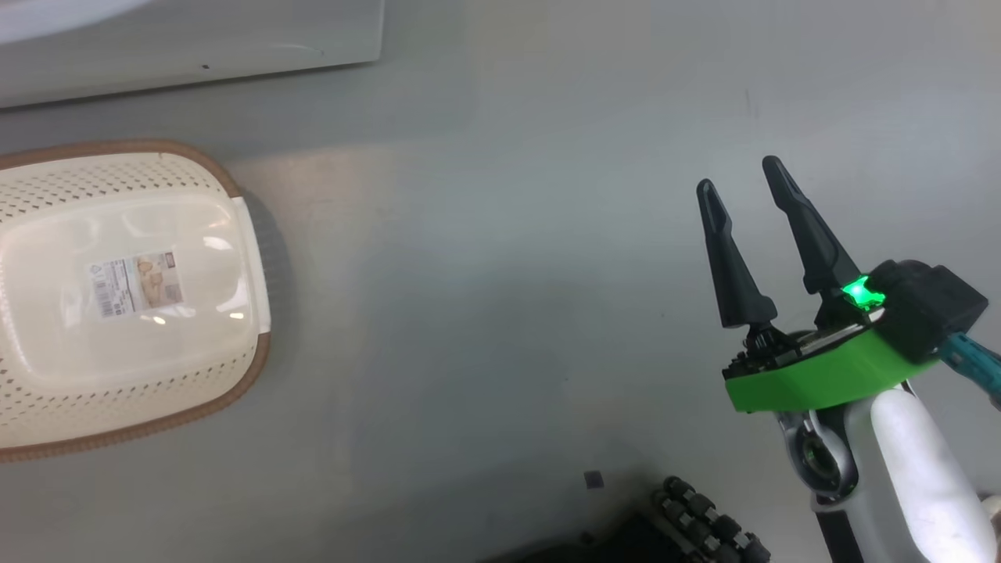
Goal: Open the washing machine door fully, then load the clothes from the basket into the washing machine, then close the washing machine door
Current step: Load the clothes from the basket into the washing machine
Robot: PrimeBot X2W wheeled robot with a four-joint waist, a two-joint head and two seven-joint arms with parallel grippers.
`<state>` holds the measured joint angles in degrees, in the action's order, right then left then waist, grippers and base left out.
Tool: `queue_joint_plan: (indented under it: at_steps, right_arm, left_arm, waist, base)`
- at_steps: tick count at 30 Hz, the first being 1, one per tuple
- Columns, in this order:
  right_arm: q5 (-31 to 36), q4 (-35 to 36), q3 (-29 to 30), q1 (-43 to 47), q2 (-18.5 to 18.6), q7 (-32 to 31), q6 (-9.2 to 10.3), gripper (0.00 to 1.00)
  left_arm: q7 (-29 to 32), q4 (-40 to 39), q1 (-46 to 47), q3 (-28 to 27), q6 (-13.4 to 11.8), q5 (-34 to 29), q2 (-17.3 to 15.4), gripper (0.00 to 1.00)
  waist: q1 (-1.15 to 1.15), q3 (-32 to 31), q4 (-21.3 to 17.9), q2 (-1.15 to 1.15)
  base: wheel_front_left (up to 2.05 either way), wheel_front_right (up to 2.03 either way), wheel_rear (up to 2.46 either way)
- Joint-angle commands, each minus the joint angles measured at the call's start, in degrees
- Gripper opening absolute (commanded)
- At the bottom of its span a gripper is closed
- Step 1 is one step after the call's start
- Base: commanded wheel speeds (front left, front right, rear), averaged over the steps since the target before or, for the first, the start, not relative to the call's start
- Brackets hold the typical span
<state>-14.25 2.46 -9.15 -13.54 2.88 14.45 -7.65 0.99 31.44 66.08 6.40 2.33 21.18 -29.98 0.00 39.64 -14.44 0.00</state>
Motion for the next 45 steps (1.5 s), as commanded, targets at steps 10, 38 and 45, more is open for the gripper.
queue_joint_plan:
  at_steps: [10,38,45]
  right_arm:
    - [-3.2,1.1,-3.4,-2.4,0.0,0.5,0.16,1.00]
    - [-4.9,0.4,-5.4,-4.6,0.0,0.5,0.16,1.00]
    - [-4.3,0.4,-4.2,-5.1,0.0,0.5,0.16,1.00]
  left_arm:
    - [6.1,0.8,13.8,2.3,1.0,-4.0,-7.7,0.00]
    - [-0.2,25.0,31.0,9.6,3.7,-7.9,-5.9,1.00]
    - [-2.9,28.8,31.6,11.6,4.4,-7.9,-4.6,1.00]
  waist:
    - [0.00,4.3,-3.9,0.00]
    - [0.00,8.6,-6.5,0.00]
    - [0.00,7.7,-5.7,0.00]
  base:
    - [0.00,0.00,0.00]
    - [0.00,0.00,0.00]
    - [0.00,0.00,0.00]
